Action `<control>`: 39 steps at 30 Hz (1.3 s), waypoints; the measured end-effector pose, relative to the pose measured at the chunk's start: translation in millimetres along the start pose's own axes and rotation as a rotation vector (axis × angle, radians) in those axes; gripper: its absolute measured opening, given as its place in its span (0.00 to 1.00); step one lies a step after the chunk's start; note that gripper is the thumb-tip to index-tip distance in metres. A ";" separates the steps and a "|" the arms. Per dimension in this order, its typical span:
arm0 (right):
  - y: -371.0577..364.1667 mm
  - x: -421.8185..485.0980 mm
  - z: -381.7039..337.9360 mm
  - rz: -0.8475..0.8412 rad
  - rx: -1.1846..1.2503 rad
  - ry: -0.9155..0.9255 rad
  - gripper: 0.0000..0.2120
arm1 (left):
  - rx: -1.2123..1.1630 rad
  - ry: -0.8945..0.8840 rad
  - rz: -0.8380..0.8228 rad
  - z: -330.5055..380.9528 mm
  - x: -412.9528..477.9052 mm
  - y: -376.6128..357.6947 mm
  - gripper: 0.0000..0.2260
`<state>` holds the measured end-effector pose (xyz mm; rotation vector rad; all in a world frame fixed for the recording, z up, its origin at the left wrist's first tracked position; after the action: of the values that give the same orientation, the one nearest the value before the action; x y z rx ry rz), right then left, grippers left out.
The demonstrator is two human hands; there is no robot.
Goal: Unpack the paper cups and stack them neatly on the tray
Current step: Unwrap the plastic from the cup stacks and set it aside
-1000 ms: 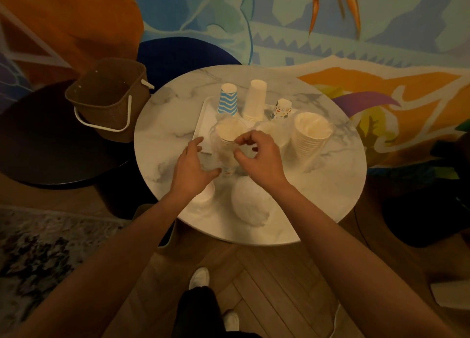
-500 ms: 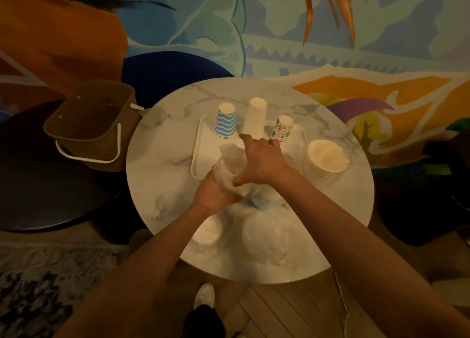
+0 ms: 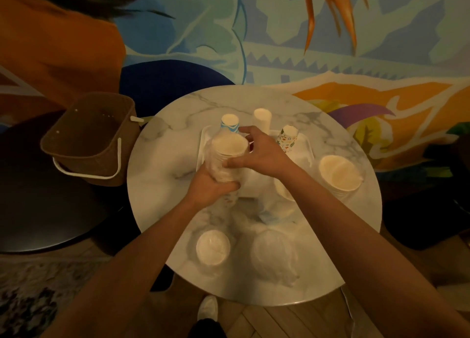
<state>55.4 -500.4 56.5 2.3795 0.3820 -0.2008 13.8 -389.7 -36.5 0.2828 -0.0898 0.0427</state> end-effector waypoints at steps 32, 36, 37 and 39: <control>-21.0 30.7 -48.2 -0.138 0.033 0.317 0.06 | -0.773 0.331 0.384 -24.0 51.8 50.0 0.31; 17.3 54.7 -32.7 0.184 0.423 0.101 0.12 | -0.735 0.322 0.345 -22.1 52.7 54.9 0.32; 16.5 61.8 -27.2 0.172 0.499 0.018 0.16 | -0.723 0.317 0.340 -21.3 53.1 55.0 0.30; 2.7 71.2 -22.8 0.037 0.603 -0.098 0.20 | -0.709 0.292 0.314 -15.8 53.9 51.9 0.27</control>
<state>124.4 -471.5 57.4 2.9483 0.2526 -0.4684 65.9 -333.9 -32.2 -0.4495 0.1430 0.3549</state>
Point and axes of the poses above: each hand's wrist, its own x-axis towards the middle knuckle, its own y-axis out of the back of the hand, z = x × y, the point moved 9 cm from there along x, towards the middle knuckle, and after that the axes turned 12 degrees about -y, right-handed, at the moved point
